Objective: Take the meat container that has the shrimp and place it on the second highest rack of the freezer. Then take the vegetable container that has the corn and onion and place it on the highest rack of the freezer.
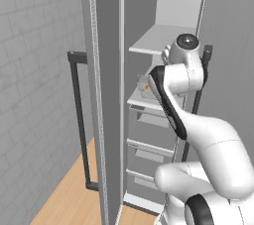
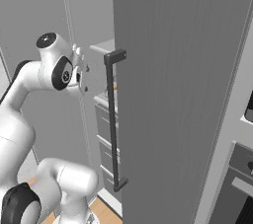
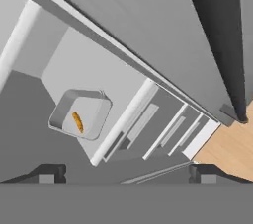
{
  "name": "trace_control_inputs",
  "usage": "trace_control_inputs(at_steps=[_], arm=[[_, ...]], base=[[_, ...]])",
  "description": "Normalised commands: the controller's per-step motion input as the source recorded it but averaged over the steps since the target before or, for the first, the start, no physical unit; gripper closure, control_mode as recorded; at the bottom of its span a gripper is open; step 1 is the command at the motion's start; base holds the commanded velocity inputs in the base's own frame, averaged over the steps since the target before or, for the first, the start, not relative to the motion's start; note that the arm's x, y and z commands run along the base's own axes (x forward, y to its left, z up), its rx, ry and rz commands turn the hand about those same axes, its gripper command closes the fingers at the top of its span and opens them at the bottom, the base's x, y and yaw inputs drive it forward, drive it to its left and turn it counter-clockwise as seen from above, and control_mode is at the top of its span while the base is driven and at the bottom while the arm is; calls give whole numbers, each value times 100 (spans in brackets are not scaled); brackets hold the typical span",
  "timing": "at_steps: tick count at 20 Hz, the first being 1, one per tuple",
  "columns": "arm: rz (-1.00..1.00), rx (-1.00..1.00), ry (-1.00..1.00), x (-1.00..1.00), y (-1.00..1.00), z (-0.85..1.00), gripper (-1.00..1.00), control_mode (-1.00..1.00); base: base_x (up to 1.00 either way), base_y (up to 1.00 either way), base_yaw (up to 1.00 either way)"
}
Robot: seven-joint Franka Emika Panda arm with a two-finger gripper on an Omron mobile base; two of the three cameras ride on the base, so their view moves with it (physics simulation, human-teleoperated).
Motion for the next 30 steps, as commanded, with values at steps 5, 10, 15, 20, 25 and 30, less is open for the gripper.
trace_control_inputs(at_steps=[5,10,15,20,25,30], arm=[[2,-2,0,-52,1,81,-100,-100],[1,-1,-3,-52,0,27,-100,-100],[1,0,-7,-60,0,0,-100,-100],[3,0,0,-31,0,-1,-100,100],[0,0,0,0,0,0,-100,100],[0,0,0,0,0,0,-100,100]], base=[[0,0,0],[0,0,0],[0,0,0],[-60,10,0],[-94,-6,-20],[-12,-39,-68]])
